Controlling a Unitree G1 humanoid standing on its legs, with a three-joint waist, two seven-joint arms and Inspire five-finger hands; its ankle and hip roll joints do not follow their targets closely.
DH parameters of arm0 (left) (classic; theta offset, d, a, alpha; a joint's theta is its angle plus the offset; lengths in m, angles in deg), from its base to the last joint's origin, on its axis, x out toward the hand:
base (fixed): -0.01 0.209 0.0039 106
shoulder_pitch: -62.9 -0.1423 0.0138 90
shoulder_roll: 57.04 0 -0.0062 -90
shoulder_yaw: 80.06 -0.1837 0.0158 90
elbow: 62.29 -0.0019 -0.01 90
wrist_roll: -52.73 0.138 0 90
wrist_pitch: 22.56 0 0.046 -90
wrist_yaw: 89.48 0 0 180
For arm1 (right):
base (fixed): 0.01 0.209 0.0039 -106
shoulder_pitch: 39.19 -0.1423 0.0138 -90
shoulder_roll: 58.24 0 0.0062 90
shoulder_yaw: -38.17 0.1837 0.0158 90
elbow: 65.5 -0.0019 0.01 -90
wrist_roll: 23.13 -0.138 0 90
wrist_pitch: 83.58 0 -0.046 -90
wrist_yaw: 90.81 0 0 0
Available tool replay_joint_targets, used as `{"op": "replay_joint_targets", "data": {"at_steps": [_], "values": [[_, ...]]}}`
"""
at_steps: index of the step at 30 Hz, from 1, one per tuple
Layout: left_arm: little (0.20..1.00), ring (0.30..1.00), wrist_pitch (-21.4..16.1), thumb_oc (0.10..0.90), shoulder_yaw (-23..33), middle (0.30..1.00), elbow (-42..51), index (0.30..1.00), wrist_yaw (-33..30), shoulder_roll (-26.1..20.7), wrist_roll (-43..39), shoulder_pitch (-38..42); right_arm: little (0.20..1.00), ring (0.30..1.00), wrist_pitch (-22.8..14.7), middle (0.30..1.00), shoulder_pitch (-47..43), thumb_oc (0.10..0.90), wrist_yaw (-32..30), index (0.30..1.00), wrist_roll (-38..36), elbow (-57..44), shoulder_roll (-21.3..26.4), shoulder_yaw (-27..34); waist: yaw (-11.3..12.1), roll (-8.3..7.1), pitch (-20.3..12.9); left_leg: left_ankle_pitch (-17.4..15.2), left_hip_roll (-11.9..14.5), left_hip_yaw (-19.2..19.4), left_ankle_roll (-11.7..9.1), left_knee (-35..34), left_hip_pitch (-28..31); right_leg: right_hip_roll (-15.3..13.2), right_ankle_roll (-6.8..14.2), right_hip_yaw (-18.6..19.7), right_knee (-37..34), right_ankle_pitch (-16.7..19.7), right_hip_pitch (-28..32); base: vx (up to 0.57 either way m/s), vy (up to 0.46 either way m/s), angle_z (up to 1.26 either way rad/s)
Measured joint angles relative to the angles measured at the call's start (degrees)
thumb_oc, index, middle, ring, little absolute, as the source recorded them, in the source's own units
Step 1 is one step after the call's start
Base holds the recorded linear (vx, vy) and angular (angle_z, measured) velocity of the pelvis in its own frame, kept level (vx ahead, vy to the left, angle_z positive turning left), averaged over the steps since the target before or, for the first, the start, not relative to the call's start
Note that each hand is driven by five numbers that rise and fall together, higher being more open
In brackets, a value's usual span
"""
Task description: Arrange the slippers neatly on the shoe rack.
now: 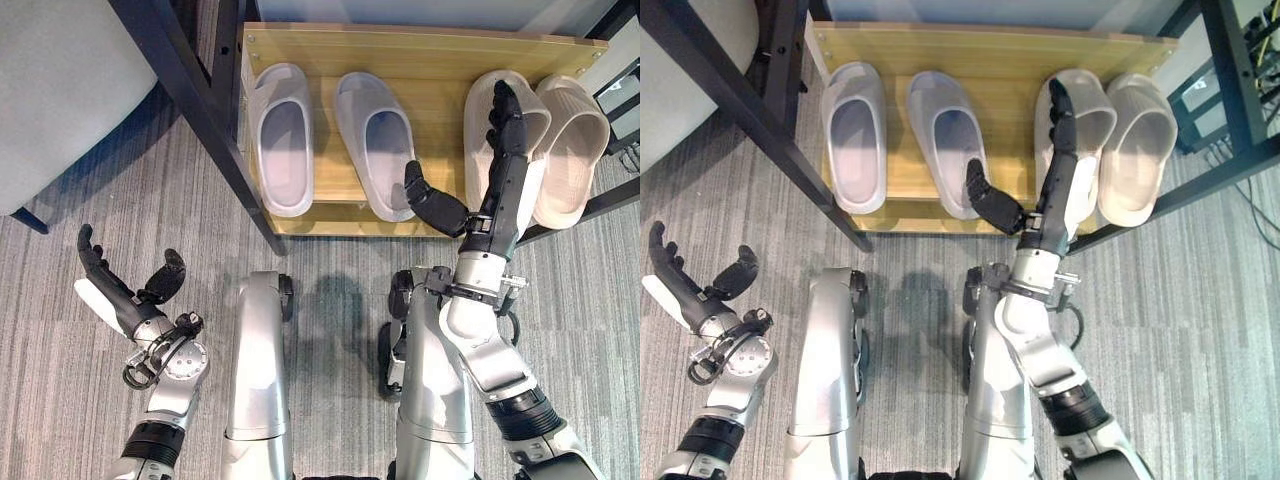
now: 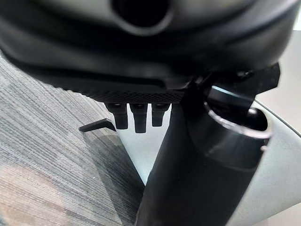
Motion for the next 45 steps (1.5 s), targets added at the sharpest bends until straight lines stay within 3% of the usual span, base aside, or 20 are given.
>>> {"op": "replay_joint_targets", "data": {"at_steps": [15,32,45], "values": [[0.900,0.900,1.2,0.800,0.0,0.900,0.1,0.900,0.0,0.0,0.0,-0.4,0.900,0.900,-1.7,0.900,0.7,0.800,6.8,0.900,-14.5,0.2,0.5,-4.5,0.2,-0.03,0.0,-0.2,0.0,0.0,0.0,0.1,0.0,0.0,0.1,0.0,0.1,0.0,0.0,0.00,0.000,0.00],[0.900,0.900,2.5,0.800,0.0,0.900,1.9,0.900,0.2,0.0,-0.1,-0.6,0.900,0.900,-2.1,0.900,-0.5,0.800,11.7,0.900,-20.9,0.2,0.7,-8.6,0.2,-0.08,0.0,-0.2,0.0,-0.1,0.0,0.2,0.0,0.1,0.1,0.0,0.1,0.0,0.0,0.00,0.000,0.00],[0.900,0.900,2.5,0.800,0.1,0.900,2.0,0.900,1.4,0.0,-0.1,-0.7,0.900,0.900,-2.0,0.900,-3.9,0.800,14.7,0.900,-21.2,0.3,2.5,-12.8,0.2,-0.07,0.0,-0.2,0.0,-0.1,0.0,0.2,0.0,0.1,0.1,0.0,0.2,-0.1,0.0,0.00,0.000,0.00]]}}
